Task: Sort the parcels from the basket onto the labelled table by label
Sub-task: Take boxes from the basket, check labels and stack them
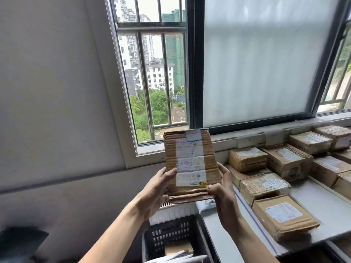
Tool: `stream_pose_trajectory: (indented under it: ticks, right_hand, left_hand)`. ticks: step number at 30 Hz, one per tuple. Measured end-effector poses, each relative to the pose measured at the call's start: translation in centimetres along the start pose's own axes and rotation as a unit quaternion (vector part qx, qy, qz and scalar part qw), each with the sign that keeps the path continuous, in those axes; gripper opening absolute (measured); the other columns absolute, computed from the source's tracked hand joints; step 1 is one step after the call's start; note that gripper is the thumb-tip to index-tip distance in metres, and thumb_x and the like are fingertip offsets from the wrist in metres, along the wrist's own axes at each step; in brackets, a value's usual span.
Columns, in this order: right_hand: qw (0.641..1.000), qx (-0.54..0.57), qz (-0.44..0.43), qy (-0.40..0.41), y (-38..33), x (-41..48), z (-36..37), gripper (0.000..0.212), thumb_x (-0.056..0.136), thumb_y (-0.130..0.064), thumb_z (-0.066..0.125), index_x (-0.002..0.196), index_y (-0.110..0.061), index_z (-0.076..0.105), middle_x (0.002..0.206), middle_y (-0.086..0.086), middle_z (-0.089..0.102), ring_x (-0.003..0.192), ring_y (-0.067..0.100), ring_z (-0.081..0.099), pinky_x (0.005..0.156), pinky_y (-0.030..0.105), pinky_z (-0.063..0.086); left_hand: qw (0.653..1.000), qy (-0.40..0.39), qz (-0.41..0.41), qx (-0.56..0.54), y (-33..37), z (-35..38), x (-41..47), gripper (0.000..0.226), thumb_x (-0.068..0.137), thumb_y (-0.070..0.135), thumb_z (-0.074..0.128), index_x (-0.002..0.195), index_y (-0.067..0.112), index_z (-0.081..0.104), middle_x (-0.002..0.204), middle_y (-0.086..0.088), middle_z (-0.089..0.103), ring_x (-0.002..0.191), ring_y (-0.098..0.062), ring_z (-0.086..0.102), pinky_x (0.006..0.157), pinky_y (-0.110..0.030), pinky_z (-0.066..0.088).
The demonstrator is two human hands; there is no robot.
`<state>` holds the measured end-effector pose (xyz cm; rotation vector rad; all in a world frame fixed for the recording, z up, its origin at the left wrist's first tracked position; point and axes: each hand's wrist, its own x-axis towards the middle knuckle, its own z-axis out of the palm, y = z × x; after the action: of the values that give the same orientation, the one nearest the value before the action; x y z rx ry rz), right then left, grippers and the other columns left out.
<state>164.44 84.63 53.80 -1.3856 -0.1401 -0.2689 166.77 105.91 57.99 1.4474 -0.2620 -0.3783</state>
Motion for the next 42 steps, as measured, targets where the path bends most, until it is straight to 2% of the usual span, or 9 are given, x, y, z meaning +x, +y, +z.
stream_pose_trajectory:
  ticks: [8, 12, 18, 21, 26, 30, 33, 38, 42]
  right_hand:
    - [0.997, -0.048, -0.002, -0.058, 0.0, -0.6, -0.6, 0.088, 0.063, -0.054, 0.072, 0.144, -0.049, 0.039, 0.146, -0.003, 0.053, 0.14, 0.024, 0.049, 0.112, 0.058, 0.043]
    - [0.977, -0.204, -0.061, -0.028, -1.6, -0.1, -0.8, 0.094, 0.062, -0.059, 0.067, 0.144, -0.058, 0.023, 0.153, -0.01, 0.032, 0.144, 0.01, 0.03, 0.114, 0.034, 0.032]
    - [0.816, -0.508, -0.192, -0.195, -5.5, 2.2, -0.4, 0.111, 0.072, -0.071, 0.067, 0.157, -0.053, -0.002, 0.167, -0.005, 0.008, 0.154, 0.019, 0.008, 0.126, 0.05, 0.018]
    - [0.742, -0.584, -0.148, -0.294, -5.8, 2.4, 0.2, 0.121, 0.074, -0.075, 0.067, 0.155, -0.054, -0.021, 0.171, -0.004, 0.002, 0.157, 0.013, -0.006, 0.128, 0.05, -0.001]
    - [0.78, -0.555, -0.176, -0.23, -5.4, 1.7, 1.1, 0.112, 0.068, -0.068, 0.055, 0.156, -0.057, -0.014, 0.139, -0.002, 0.04, 0.127, 0.016, 0.036, 0.117, 0.047, 0.023]
    - [0.896, -0.416, -0.086, -0.132, -5.7, 2.0, 0.6, 0.09, 0.064, -0.079, 0.049, 0.146, -0.075, 0.013, 0.127, -0.001, 0.041, 0.117, 0.019, 0.047, 0.096, 0.035, 0.045]
    - [0.976, -0.155, -0.012, -0.152, -7.7, 1.7, 0.7, 0.079, 0.078, -0.056, 0.059, 0.153, -0.056, 0.033, 0.128, -0.003, 0.06, 0.105, 0.015, 0.068, 0.077, 0.024, 0.06]
    - [0.99, 0.001, -0.01, -0.142, -8.6, 1.8, 1.9, 0.053, 0.097, -0.035, 0.044, 0.15, -0.039, 0.049, 0.13, 0.012, 0.07, 0.12, 0.037, 0.067, 0.094, 0.061, 0.057]
    - [0.989, 0.092, 0.038, -0.109, -8.6, 1.7, 2.1, 0.04, 0.105, -0.028, 0.038, 0.14, -0.022, 0.059, 0.127, 0.02, 0.07, 0.119, 0.042, 0.066, 0.1, 0.061, 0.052]
  left_hand:
    - [0.998, 0.05, 0.01, -0.036, -0.9, -0.6, 0.2, 0.095, 0.07, 0.037, 0.09, 0.15, 0.015, 0.043, 0.135, -0.013, 0.068, 0.125, -0.032, 0.066, 0.108, -0.056, 0.049]
    - [0.98, 0.119, 0.035, 0.154, 1.2, -1.0, -0.6, 0.076, 0.07, 0.023, 0.093, 0.132, 0.035, 0.052, 0.12, 0.004, 0.066, 0.106, -0.009, 0.069, 0.081, -0.017, 0.057]
    - [0.713, 0.009, 0.067, 0.698, 2.9, -2.7, -0.7, 0.123, 0.05, 0.056, 0.07, 0.159, 0.047, 0.014, 0.145, 0.017, 0.034, 0.138, -0.008, 0.033, 0.123, -0.039, 0.011]
    - [0.668, -0.077, 0.111, 0.732, 4.6, -1.7, -0.9, 0.121, 0.054, 0.053, 0.074, 0.16, 0.043, 0.016, 0.152, 0.019, 0.03, 0.142, -0.003, 0.025, 0.123, -0.049, -0.003]
    - [0.625, -0.035, 0.203, 0.753, 6.3, -1.2, -0.6, 0.113, 0.066, 0.071, 0.075, 0.16, 0.04, 0.02, 0.162, 0.011, 0.023, 0.155, -0.01, 0.01, 0.122, -0.054, -0.02]
    - [0.725, 0.159, 0.263, 0.616, 6.7, -2.2, -0.3, 0.125, 0.069, 0.063, 0.08, 0.165, 0.034, 0.004, 0.171, -0.003, 0.006, 0.158, -0.017, 0.001, 0.125, -0.057, -0.012]
    - [0.831, 0.283, 0.245, 0.413, 6.8, -1.4, -0.1, 0.128, 0.065, 0.075, 0.075, 0.162, 0.034, 0.004, 0.169, 0.0, 0.015, 0.15, -0.011, 0.016, 0.123, -0.051, 0.003]
    - [0.949, 0.243, 0.158, 0.119, 6.3, 1.2, -0.1, 0.115, 0.065, 0.08, 0.077, 0.156, 0.044, 0.018, 0.157, -0.003, 0.048, 0.142, -0.022, 0.049, 0.117, -0.056, 0.04]
    - [0.985, 0.139, 0.087, -0.051, 5.8, 4.3, -0.8, 0.056, 0.097, 0.054, 0.06, 0.143, 0.022, 0.053, 0.123, -0.013, 0.074, 0.11, -0.035, 0.073, 0.094, -0.06, 0.057]
